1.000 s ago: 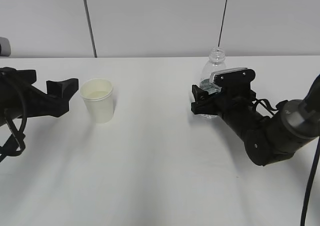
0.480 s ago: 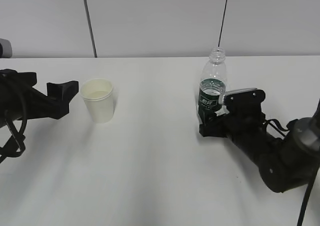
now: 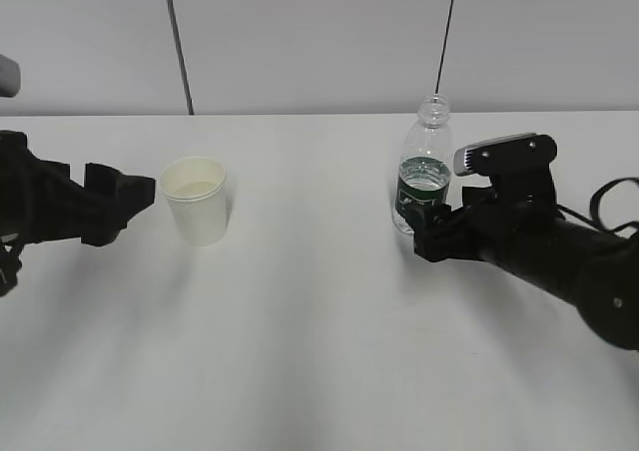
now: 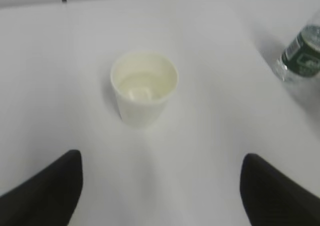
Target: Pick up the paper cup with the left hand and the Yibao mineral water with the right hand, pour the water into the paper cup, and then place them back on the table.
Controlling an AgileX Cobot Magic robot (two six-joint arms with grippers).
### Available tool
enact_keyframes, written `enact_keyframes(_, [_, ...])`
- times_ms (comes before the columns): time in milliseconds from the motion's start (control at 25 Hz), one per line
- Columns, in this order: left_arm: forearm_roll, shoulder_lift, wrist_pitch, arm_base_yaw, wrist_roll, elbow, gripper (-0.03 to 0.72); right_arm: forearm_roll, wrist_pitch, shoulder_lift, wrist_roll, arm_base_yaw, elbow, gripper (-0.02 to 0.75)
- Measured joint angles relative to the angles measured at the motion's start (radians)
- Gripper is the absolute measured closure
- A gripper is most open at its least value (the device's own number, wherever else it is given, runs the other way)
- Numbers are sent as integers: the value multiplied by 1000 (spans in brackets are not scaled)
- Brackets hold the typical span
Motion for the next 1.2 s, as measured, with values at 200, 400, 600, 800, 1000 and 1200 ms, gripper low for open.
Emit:
enact_keyframes(200, [-66, -39, 603, -20, -5, -165, 114, -96, 541, -258, 77, 2, 6, 146])
enact_keyframes(400, [-125, -44, 956, -21, -6, -227, 124, -90, 1007, -467, 84, 2, 10, 147])
enact_keyframes(600, [-153, -56, 1174, -22, -6, -232, 139, -6, 1355, -632, -32, 4, 10, 147])
enact_keyframes(800, [-150, -168, 1240, -23, -6, -232, 143, 56, 1566, -820, -85, 4, 12, 147])
enact_keyframes(1000, [-95, -361, 1285, -23, -6, -230, 145, 51, 1707, -1070, -94, 4, 14, 148])
enact_keyframes(1200, [-19, -597, 1283, -23, 11, -156, 146, 37, 1764, -1314, -98, 4, 59, 150])
